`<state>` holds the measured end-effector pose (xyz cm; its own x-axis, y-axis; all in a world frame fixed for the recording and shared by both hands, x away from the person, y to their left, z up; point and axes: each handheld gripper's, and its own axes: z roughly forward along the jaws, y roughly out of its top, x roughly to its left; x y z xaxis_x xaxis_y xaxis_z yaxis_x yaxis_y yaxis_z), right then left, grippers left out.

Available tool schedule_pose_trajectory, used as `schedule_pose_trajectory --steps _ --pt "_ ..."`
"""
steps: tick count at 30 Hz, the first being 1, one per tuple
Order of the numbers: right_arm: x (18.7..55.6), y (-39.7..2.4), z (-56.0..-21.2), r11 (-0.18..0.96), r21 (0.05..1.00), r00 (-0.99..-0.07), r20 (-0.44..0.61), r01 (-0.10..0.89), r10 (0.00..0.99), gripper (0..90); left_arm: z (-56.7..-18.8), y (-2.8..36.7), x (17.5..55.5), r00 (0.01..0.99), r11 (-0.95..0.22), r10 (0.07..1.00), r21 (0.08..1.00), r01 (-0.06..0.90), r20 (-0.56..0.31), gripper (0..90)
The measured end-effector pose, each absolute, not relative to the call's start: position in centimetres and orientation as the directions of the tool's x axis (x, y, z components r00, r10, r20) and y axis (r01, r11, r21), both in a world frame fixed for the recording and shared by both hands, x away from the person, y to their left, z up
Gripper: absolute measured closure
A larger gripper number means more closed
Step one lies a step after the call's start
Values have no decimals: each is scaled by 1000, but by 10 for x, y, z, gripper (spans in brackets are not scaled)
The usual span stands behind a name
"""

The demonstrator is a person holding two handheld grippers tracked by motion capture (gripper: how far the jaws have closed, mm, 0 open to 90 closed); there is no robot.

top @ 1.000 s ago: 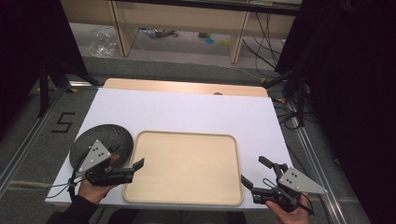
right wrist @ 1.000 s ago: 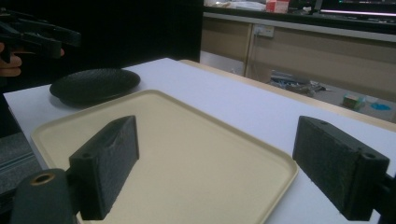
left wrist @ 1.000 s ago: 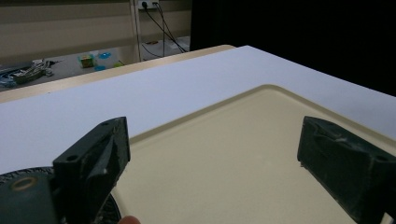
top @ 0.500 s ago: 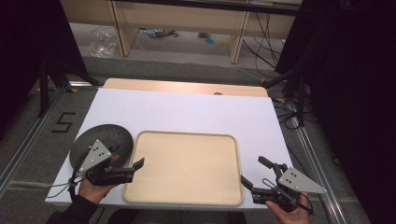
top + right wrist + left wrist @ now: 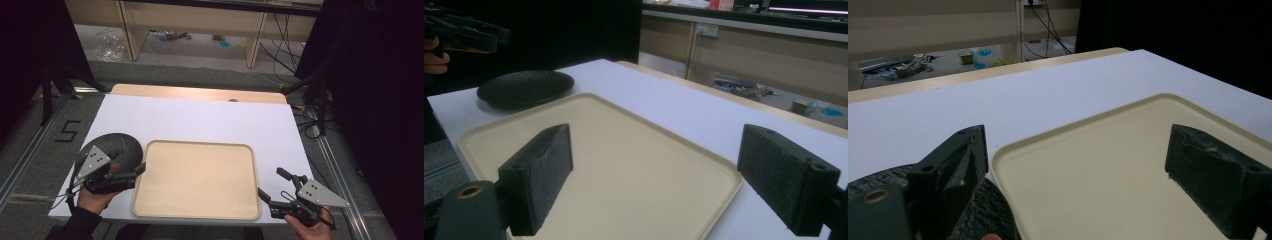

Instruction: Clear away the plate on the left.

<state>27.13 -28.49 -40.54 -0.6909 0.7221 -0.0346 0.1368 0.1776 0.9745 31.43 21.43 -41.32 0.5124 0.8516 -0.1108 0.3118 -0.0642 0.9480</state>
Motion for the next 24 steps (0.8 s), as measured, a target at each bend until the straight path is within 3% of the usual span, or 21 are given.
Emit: schedule_pose_trajectory --steps 24 --pt "271 -285 -404 210 967 -683 -54 147 728 157 -419 251 338 368 24 909 908 417 -193 108"
